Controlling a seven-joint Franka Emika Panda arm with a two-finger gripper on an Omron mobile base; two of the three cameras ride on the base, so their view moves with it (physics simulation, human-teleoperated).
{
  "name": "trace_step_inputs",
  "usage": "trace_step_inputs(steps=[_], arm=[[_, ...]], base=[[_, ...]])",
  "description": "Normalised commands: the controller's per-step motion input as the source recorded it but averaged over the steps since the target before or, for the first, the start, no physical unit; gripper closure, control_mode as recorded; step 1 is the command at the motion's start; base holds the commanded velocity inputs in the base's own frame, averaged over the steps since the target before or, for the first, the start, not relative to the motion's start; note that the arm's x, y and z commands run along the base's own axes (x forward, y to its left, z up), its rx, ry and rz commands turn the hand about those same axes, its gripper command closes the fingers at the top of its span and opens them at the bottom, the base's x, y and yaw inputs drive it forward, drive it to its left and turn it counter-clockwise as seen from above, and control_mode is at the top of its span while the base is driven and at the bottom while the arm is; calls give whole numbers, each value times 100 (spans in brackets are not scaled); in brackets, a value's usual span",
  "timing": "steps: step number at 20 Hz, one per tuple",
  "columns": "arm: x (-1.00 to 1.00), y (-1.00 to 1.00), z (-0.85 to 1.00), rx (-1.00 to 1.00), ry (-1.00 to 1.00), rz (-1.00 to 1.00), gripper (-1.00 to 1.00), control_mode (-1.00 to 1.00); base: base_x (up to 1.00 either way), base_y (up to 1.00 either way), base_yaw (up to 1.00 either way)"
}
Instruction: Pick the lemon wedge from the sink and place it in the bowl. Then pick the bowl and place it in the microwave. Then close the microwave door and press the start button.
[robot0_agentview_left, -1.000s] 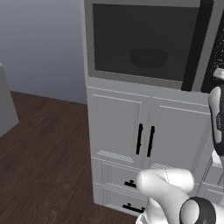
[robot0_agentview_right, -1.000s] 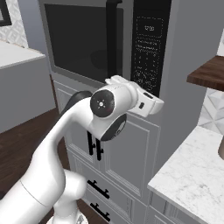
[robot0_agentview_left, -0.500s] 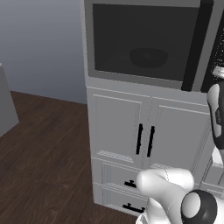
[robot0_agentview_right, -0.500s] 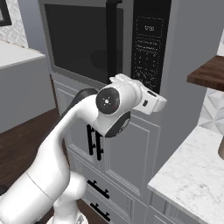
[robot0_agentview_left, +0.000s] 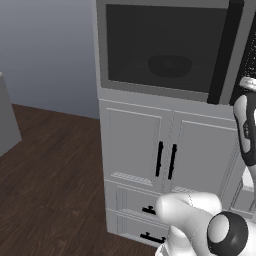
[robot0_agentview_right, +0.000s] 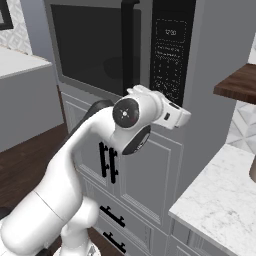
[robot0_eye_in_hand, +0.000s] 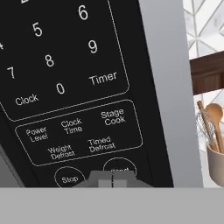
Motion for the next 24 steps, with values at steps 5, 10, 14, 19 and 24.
trace_step_inputs(steps=[5,10,14,19,24], arm=[[43,-12,-6,1,0,0,100,-100],[27,-62,0,14,0,0,100,-100],[7,-42,0,10,0,2,100,-100],[-62,-22,0,5,-7,4,100,-100],[-80,-13,0,3,-12,0,100,-100]], base=[[0,0,0],[0,0,0],[0,0,0],[0,0,0],[0,0,0]])
